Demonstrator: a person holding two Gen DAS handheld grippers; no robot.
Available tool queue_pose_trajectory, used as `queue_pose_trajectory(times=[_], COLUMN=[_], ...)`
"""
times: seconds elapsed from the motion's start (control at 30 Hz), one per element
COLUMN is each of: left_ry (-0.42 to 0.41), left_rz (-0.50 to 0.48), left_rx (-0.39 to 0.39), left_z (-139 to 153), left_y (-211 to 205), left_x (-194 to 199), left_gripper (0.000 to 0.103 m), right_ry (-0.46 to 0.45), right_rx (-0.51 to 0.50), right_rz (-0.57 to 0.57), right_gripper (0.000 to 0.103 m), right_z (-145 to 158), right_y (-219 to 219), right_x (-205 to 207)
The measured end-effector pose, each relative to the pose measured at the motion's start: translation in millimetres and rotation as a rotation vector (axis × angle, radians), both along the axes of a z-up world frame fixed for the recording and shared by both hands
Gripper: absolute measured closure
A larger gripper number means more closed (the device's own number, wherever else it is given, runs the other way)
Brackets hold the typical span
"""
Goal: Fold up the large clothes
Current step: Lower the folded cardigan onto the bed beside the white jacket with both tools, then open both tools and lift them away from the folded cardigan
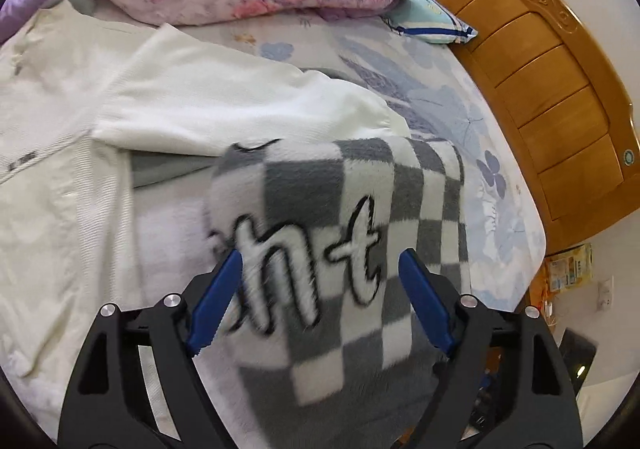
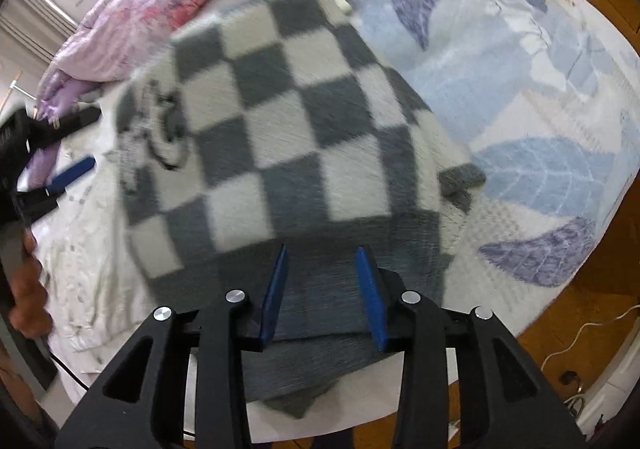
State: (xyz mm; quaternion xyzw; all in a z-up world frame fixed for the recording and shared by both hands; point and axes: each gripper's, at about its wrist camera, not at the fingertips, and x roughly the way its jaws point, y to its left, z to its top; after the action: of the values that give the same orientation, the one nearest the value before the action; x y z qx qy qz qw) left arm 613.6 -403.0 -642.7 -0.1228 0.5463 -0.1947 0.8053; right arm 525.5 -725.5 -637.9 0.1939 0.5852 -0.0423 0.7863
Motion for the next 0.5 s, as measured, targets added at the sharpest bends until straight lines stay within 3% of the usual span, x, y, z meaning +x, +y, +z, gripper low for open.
queue_pose_trajectory(times=[0.2, 0.5], left_ry=[-0.065, -0.206], left_rz=[0.045, 0.12], left_rx=[0.06, 0.138], left_z=[43, 168], left_y=[43, 145], left_x=[-36, -122], left_gripper=[0.02, 0.016], right_ry=[-0.068, -0.202], right_rx=[0.018, 0.072], right_rz=[0.078, 0.186], right_gripper=[0.065, 0.055], right_z=[58, 173], right_y=[49, 160], right_x=[-2, -48])
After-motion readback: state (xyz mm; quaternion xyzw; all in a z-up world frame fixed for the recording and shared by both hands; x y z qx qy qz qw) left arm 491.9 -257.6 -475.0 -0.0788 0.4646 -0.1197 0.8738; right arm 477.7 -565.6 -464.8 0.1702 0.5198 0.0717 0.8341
